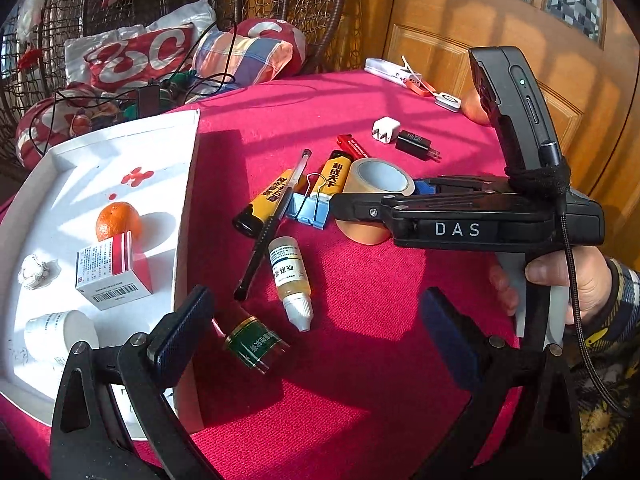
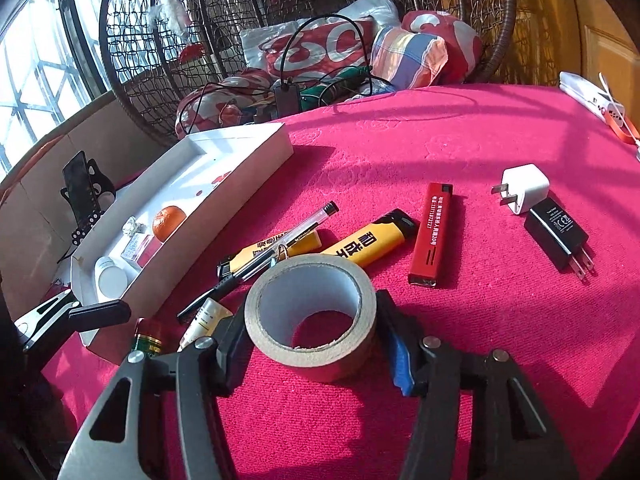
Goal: Organize rigid objects
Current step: 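Withdraw both tools from the tray and move the right tool toward the tape roll, then grasp the tape roll with the right tool while the left tool grasps the red jar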
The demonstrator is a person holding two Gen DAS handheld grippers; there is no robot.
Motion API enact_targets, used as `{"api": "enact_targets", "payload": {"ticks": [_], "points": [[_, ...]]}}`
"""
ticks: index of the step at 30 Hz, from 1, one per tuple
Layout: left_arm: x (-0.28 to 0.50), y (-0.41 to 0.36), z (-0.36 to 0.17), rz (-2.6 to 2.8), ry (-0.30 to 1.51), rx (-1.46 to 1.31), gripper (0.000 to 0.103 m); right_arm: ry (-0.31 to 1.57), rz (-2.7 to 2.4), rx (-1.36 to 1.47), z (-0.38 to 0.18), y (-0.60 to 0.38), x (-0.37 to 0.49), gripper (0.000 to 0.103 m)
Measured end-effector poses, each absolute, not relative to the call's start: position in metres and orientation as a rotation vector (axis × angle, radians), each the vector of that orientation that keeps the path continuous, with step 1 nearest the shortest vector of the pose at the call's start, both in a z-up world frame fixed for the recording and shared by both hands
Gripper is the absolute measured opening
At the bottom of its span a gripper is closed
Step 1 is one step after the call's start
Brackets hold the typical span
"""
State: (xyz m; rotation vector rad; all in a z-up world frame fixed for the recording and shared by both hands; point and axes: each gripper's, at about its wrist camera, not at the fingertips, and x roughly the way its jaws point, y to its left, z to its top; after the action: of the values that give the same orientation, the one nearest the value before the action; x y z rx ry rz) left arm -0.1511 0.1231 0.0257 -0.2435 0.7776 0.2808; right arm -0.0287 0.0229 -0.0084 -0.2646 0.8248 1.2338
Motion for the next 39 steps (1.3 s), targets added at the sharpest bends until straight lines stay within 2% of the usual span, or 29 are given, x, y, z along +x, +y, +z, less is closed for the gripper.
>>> {"api": "enact_targets", "payload": {"ticks": [15, 20, 28, 35, 36, 38, 39], "points": [[-0.149, 0.104, 0.012, 0.185, 0.893, -0.241, 0.103, 0.856, 1.242, -0.251, -0.011, 0.024, -0.025, 0.058], [-0.165, 0.089, 0.018, 0.11, 0.873, -0.264, 0.103, 0.855, 1.242, -0.249, -0.011, 0.024, -0.026, 0.058], [-0.182, 0.107, 0.014, 0.209, 0.874, -0.309, 0.103, 0.859, 1.244, -0.244, -0.012, 0.023, -0.026, 0.059], [-0.171, 0.093, 0.005, 0.243, 0.897, -0.176, 0.103, 0.86, 1.244, -0.241, -0.012, 0.023, -0.026, 0.059], [-0.17, 0.091, 0.004, 0.243, 0.899, -0.17, 0.101, 0.86, 1.244, -0.242, -0.012, 0.023, -0.026, 0.059], [-0.171, 0.09, 0.002, 0.241, 0.89, -0.173, 0.09, 0.857, 1.243, -0.246, -0.012, 0.023, -0.026, 0.059], [-0.172, 0.091, 0.001, 0.24, 0.885, -0.18, 0.071, 0.856, 1.242, -0.248, -0.012, 0.023, -0.027, 0.059]]}}
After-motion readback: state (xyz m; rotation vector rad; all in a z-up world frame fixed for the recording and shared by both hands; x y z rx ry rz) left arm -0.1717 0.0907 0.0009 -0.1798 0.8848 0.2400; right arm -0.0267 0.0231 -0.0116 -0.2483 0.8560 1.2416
